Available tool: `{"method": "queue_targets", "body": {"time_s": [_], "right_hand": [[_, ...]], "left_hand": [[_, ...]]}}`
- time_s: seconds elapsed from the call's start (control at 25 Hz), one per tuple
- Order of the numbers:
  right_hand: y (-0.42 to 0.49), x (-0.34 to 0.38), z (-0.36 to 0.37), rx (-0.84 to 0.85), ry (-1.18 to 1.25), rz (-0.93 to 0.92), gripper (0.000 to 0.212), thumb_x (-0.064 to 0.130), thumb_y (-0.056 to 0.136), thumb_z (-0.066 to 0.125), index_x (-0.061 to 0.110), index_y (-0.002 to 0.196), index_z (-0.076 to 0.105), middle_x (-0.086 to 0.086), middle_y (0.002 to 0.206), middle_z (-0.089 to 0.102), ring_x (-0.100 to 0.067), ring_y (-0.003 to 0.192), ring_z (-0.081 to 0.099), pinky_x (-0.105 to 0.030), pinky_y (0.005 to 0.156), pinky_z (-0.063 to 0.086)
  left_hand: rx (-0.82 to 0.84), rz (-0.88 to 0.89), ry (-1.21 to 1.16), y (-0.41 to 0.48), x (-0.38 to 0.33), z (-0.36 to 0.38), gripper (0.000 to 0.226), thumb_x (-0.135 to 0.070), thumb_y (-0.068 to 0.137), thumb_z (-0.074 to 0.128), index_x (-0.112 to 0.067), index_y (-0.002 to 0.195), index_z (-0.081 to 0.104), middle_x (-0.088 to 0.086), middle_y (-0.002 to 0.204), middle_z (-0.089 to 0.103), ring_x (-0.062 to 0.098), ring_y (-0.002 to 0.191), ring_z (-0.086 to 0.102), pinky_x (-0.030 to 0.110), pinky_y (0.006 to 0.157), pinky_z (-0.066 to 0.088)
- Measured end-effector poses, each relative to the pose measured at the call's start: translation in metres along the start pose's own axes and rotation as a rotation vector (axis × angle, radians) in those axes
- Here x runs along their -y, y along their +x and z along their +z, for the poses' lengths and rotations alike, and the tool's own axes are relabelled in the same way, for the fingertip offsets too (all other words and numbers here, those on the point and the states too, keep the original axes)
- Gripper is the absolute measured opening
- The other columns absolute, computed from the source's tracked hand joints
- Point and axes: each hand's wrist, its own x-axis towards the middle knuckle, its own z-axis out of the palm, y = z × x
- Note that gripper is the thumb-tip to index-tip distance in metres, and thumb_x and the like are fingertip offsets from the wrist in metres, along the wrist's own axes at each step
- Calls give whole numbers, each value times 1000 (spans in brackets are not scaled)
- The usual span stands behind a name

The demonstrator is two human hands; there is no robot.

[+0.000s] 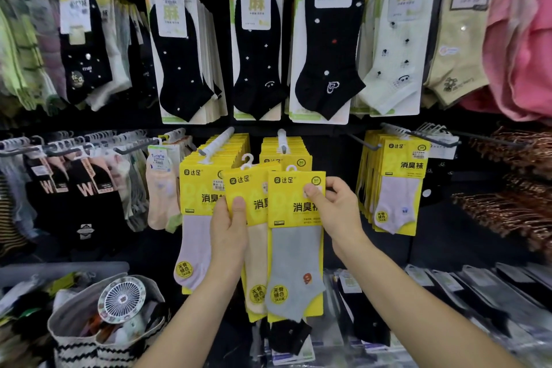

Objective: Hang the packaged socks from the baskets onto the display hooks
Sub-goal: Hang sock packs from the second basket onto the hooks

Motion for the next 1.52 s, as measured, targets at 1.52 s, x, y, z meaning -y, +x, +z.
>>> {"method": "queue_targets", "body": {"time_s": [1.52], "right_hand": [[10, 21, 1, 156, -170, -39, 9, 20, 81, 71, 21, 82, 63, 5, 84, 70, -1, 73, 66, -13, 60, 48]], "left_hand": [[41, -58, 95, -4, -2, 4, 20, -12, 87, 63, -18, 104, 54, -5, 98, 62, 14, 92, 59, 32, 79, 48]]}}
